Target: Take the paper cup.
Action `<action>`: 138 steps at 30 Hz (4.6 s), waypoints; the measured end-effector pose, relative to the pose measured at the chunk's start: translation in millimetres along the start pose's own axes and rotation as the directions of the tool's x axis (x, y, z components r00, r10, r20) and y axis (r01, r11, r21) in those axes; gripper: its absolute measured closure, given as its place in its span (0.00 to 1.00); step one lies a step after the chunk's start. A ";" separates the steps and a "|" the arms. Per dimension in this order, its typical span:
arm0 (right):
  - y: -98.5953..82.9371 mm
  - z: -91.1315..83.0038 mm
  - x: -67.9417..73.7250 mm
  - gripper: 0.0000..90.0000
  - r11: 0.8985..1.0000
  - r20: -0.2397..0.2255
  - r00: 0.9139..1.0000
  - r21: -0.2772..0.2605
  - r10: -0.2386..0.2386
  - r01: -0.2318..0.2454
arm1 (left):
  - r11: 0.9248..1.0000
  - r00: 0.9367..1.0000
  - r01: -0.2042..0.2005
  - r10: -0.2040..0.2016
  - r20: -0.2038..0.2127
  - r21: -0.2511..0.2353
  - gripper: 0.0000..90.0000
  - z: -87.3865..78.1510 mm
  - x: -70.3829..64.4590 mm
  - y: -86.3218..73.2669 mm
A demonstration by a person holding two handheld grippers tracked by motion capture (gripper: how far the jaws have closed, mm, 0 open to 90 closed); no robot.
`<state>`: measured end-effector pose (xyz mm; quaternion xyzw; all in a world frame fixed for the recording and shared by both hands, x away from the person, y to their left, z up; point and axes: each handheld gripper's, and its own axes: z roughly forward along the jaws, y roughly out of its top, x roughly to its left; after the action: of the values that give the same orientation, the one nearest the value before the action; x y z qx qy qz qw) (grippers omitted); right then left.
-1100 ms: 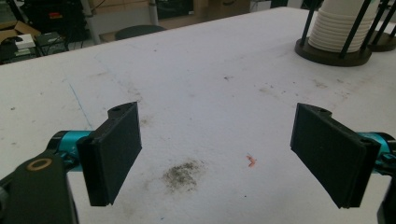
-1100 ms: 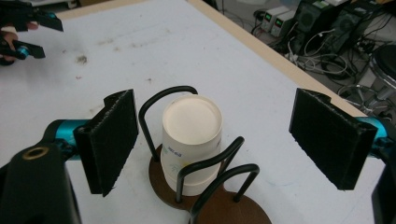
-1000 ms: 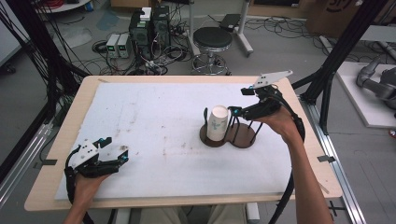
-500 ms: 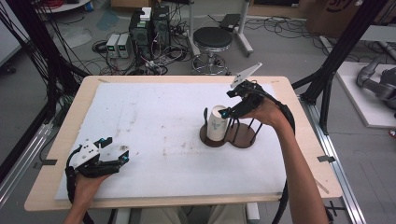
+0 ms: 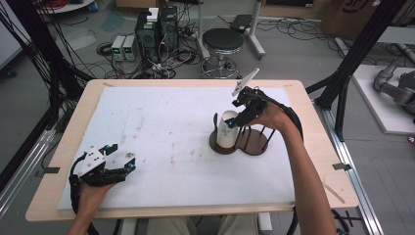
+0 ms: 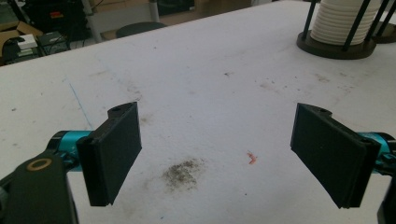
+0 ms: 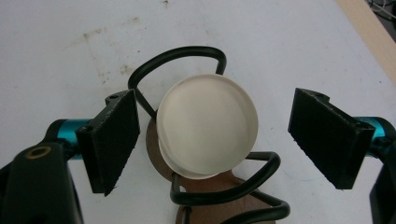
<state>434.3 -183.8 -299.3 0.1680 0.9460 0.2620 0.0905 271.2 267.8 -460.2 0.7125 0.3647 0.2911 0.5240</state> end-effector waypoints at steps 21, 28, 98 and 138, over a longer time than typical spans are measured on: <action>5.1 17.1 2.0 0.19 0.997 -0.001 0.999 0.074 -0.038 0.038 | 1.000 1.000 -0.004 0.004 0.000 0.004 0.18 0.5 -0.7 0.2; 6.7 20.1 1.4 0.33 0.995 -0.012 0.999 0.090 -0.046 0.047 | 1.000 1.000 -0.006 0.006 0.002 0.005 0.18 0.7 -0.5 0.2; 34.6 -56.9 11.8 0.42 0.996 0.057 0.997 -0.070 -0.045 0.049 | 1.000 1.000 -0.009 0.009 0.000 0.014 0.18 1.5 -1.3 0.5; 15.5 -90.3 60.4 0.42 0.954 0.011 0.999 -0.296 -0.044 0.045 | 1.000 1.000 -0.019 0.019 -0.001 0.017 0.18 1.7 -2.2 0.7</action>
<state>359.1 -191.3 -219.8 0.1319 0.8994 0.3983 0.1225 271.4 265.0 -460.1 0.7202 0.3607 0.2936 0.5148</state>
